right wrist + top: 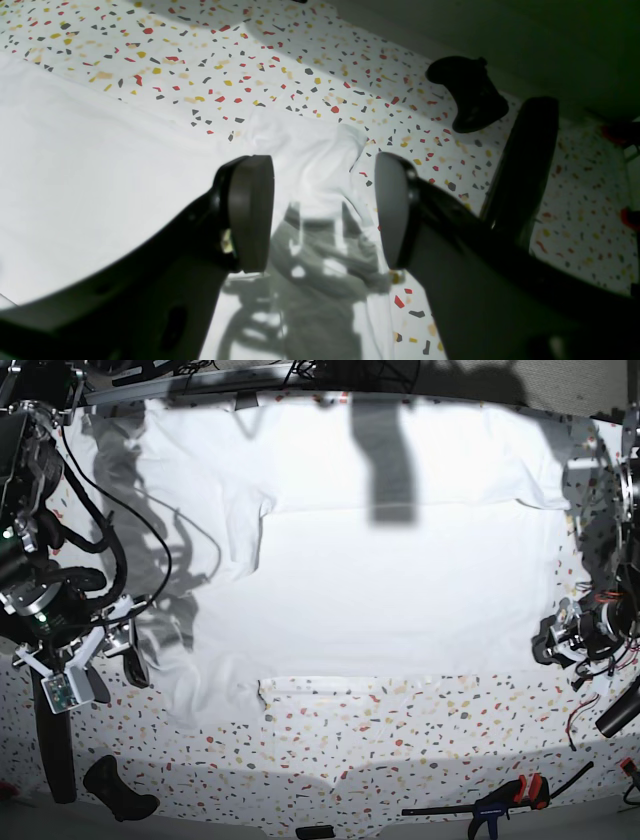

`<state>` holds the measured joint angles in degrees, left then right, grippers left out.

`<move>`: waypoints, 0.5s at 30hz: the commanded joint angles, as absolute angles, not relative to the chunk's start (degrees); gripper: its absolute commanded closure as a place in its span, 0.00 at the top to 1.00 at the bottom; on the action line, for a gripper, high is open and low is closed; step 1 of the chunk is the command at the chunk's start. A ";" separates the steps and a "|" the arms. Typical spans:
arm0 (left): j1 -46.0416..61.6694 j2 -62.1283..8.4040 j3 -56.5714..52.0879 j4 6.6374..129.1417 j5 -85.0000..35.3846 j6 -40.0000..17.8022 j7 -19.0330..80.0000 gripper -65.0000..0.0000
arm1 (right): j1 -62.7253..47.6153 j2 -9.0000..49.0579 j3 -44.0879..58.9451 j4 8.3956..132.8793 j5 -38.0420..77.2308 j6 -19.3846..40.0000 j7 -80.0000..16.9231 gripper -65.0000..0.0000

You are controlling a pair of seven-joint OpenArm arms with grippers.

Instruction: Fold the T-shirt properly

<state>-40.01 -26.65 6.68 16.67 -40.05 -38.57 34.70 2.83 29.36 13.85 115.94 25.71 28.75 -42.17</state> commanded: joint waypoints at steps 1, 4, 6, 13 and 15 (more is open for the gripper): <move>-40.75 -26.17 6.70 16.91 -40.71 -39.75 38.24 0.41 | 3.75 30.15 14.28 116.88 26.22 28.49 -40.99 0.49; -41.12 -26.00 6.70 16.97 -46.59 -40.00 39.81 0.41 | 3.77 30.15 14.28 116.88 26.22 28.49 -41.01 0.49; -41.28 -26.04 6.70 17.28 -48.25 -40.00 39.83 0.41 | 3.77 30.15 14.28 116.88 26.22 28.47 -41.15 0.49; -41.25 -26.06 6.70 17.82 -48.03 -40.00 39.48 0.41 | 3.77 30.15 14.28 116.88 26.22 28.49 -41.25 0.49; -41.25 -26.06 6.70 17.82 -48.03 -40.00 38.39 0.40 | 3.77 30.13 14.28 116.88 26.22 28.47 -41.25 0.49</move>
<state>-39.99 -25.41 6.74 17.15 -48.07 -39.64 38.50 2.85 29.34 13.85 115.94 25.71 28.75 -42.39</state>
